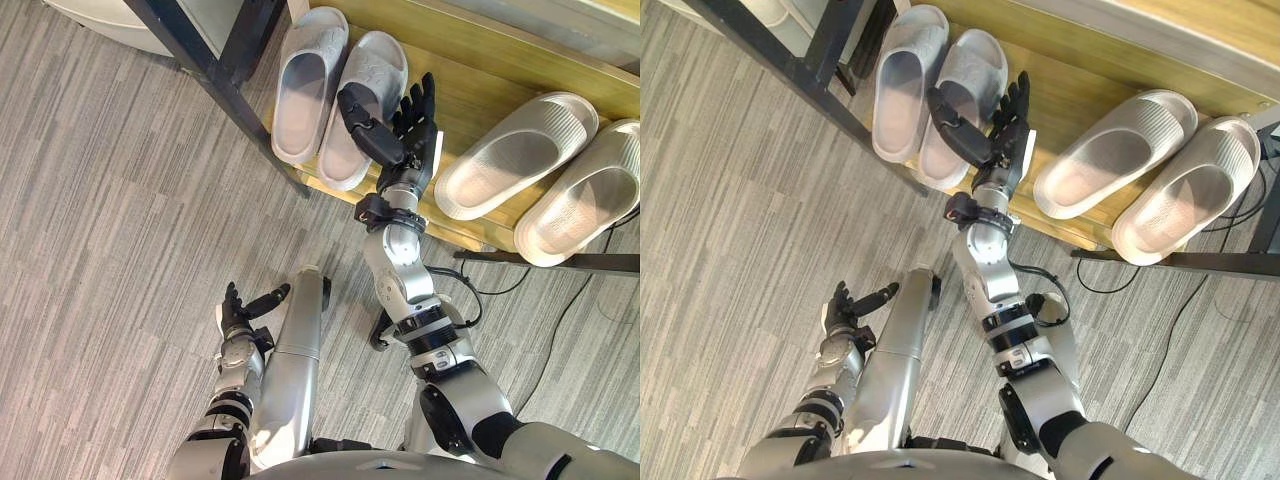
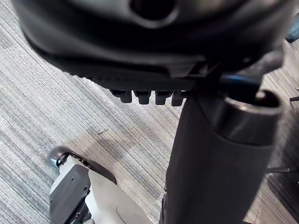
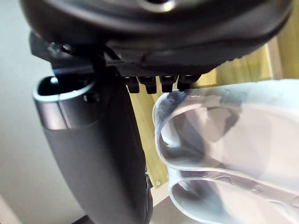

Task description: Organize the slippers on the shoe rack

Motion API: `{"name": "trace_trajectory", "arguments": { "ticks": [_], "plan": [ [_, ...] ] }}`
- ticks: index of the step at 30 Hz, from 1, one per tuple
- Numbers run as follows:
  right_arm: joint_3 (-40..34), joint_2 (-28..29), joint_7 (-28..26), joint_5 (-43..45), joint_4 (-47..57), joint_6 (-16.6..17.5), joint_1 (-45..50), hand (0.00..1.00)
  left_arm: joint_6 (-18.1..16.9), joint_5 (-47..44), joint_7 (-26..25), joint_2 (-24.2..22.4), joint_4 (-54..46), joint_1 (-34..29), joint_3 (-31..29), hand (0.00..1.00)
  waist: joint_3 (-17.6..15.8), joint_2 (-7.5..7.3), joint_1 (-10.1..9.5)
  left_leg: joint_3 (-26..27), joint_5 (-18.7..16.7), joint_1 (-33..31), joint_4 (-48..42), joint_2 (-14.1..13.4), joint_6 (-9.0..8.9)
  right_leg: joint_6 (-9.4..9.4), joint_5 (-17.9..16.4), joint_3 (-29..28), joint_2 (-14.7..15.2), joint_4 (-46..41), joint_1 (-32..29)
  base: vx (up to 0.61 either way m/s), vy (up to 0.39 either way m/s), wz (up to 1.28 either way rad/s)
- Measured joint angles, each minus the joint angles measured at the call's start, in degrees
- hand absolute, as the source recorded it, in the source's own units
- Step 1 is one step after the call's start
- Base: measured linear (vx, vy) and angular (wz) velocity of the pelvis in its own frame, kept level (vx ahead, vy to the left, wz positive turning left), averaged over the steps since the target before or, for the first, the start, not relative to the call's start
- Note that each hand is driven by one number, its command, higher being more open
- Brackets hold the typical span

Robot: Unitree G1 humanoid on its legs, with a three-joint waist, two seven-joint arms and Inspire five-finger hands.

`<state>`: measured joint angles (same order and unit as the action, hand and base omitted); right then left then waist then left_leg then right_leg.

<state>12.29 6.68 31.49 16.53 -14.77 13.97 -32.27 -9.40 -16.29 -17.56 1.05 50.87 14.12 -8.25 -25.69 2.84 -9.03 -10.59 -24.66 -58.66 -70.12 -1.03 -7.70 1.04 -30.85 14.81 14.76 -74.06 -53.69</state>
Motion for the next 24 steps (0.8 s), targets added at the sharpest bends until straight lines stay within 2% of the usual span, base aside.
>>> {"name": "trace_trajectory", "arguments": {
  "ticks": [5,12,19,24],
  "plan": [
    [2.1,1.7,0.5,-7.9,3.3,-2.3,6.2,1.0,0.0,0.0,-0.6,-0.1,-0.1,0.0,-0.2,1.0,0.0,0.0,0.18,0.3,-0.1,0.6,-0.1,-0.3,0.17,-0.25,-0.1,-0.1,-0.1,0.1,0.7,0.0,0.0,0.0],
    [3.0,1.8,3.2,-14.4,5.5,-4.9,7.4,1.0,-0.2,0.0,-0.8,-0.2,-0.1,-0.1,-0.4,1.0,0.0,-0.02,0.18,0.9,-0.2,0.9,-0.5,-0.9,0.29,-0.08,0.1,-0.6,-0.4,-0.1,0.7,0.03,-0.013,-0.04],
    [3.0,0.0,4.7,-20.9,12.0,-5.1,10.0,1.0,-0.4,0.0,-0.8,-0.1,-0.1,-0.6,-0.5,1.0,0.0,-0.06,0.22,1.4,-0.4,1.7,-1.0,-1.1,0.57,-0.36,0.0,-0.9,-0.4,-0.6,1.4,0.0,-0.005,-0.01],
    [2.8,-0.3,5.0,-21.2,13.0,-5.1,10.6,1.0,-0.5,0.0,-0.6,-0.2,-0.2,-0.6,-0.9,1.0,-0.2,-0.26,0.25,1.5,-0.4,1.7,-0.9,-1.1,0.57,-0.35,0.0,-1.0,-0.4,-0.6,1.3,0.03,-0.027,0.0]
  ]
}}
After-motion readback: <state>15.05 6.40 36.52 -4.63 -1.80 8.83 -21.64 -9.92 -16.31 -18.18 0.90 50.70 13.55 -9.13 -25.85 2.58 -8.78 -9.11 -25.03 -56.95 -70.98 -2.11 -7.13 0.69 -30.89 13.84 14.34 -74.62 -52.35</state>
